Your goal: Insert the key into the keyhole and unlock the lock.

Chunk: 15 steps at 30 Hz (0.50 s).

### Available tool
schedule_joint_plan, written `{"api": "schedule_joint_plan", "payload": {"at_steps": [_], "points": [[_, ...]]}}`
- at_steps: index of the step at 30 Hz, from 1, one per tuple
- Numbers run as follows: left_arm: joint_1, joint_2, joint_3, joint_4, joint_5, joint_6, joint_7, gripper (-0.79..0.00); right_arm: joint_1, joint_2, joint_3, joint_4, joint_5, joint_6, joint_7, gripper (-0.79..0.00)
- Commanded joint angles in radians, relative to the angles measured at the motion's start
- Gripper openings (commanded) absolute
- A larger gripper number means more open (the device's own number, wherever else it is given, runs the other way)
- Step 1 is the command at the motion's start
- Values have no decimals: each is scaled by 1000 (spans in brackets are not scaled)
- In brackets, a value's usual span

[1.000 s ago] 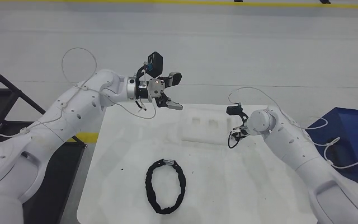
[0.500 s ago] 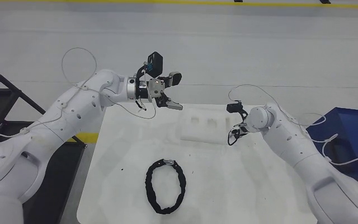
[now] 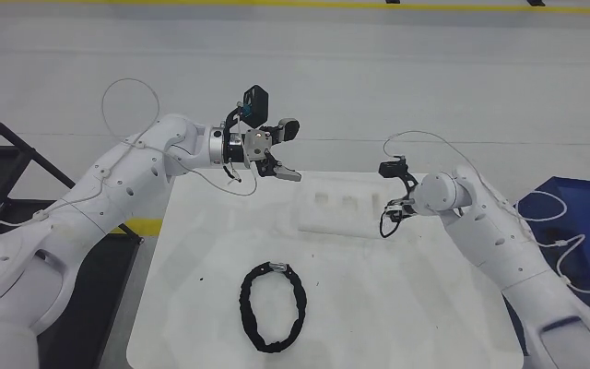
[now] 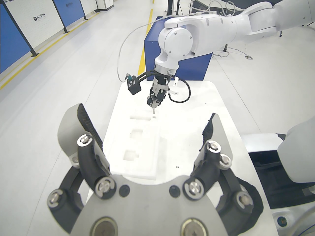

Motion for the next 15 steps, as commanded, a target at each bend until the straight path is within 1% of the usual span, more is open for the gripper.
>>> {"api": "schedule_joint_plan", "payload": {"at_steps": [1, 4, 8, 12, 13, 15], "points": [[0, 0, 0, 0, 0, 0, 0, 0, -44, 20, 60, -76, 23, -7, 8, -785], [0, 0, 0, 0, 0, 0, 0, 0, -122, 51, 159, -186, 78, -41, 15, -785], [0, 0, 0, 0, 0, 0, 0, 0, -234, 83, 288, -318, 185, -116, 10, -785], [0, 0, 0, 0, 0, 0, 0, 0, -327, 103, 398, -394, 304, -190, -9, -785], [0, 0, 0, 0, 0, 0, 0, 0, -346, 107, 425, -408, 330, -206, -29, -785], [0, 0, 0, 0, 0, 0, 0, 0, -399, 112, 483, -434, 386, -253, -111, -785]]}}
